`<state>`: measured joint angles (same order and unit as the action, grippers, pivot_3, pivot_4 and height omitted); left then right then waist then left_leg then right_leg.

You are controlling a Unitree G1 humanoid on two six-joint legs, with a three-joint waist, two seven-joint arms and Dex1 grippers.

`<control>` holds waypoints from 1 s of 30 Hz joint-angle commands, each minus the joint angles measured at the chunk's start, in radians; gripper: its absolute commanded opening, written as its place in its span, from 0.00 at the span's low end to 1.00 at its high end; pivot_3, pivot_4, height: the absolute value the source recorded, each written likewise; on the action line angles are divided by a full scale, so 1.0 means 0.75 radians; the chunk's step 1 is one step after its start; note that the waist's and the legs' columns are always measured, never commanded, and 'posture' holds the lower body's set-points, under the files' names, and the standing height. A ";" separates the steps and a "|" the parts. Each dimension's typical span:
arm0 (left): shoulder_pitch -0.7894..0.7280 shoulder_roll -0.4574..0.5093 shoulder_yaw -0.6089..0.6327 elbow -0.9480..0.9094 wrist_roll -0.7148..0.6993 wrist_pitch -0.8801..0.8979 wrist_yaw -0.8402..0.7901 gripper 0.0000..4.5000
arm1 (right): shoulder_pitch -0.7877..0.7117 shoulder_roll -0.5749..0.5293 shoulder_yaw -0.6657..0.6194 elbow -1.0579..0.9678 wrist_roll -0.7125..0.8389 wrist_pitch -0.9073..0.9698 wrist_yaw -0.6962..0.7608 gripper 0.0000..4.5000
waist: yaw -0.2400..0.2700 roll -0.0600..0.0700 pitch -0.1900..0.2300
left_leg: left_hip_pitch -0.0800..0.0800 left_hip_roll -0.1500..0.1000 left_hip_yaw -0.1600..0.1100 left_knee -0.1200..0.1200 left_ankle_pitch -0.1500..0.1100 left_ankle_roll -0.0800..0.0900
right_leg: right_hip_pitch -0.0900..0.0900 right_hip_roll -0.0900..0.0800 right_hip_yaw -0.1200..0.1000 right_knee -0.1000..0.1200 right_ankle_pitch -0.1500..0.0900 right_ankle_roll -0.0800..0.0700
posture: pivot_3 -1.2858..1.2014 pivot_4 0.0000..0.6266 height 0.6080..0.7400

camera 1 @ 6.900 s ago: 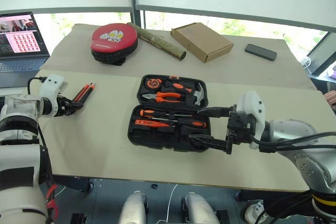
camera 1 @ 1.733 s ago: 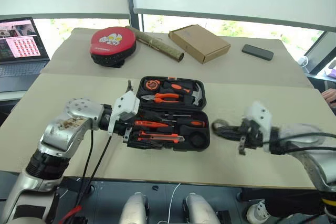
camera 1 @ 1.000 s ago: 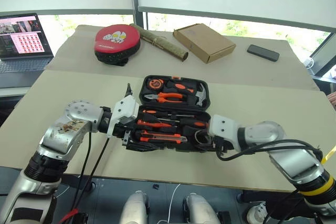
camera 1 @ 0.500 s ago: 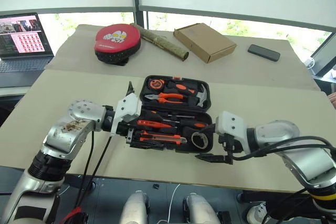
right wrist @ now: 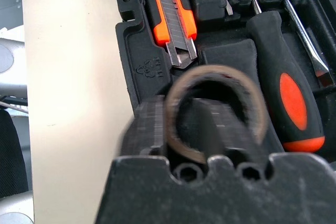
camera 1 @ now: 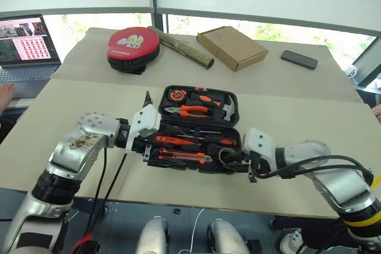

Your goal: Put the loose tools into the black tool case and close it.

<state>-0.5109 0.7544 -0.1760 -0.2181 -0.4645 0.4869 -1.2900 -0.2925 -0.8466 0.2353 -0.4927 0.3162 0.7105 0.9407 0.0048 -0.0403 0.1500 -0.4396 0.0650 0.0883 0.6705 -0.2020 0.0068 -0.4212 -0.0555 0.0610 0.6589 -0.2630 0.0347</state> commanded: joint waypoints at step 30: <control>0.011 0.025 0.055 0.059 0.058 -0.034 0.039 1.00 | 0.016 -0.107 -0.295 -0.168 0.238 0.156 0.059 0.67 | 0.006 0.000 0.000 | 0.000 0.000 0.000 0.000 0.000 0.000 | 0.000 0.000 0.000 0.000 0.000 0.000 | 0.52 0.24 1.00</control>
<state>-0.5072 0.7609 -0.1746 -0.1931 -0.4322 0.4821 -1.2797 -0.2652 -0.9146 0.0918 -0.6238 0.4605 0.8057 0.9976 0.0093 -0.0404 0.1500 -0.4395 0.0652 0.0879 0.6708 -0.2020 0.0068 -0.4209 -0.0555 0.0609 0.6592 -0.2630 0.0346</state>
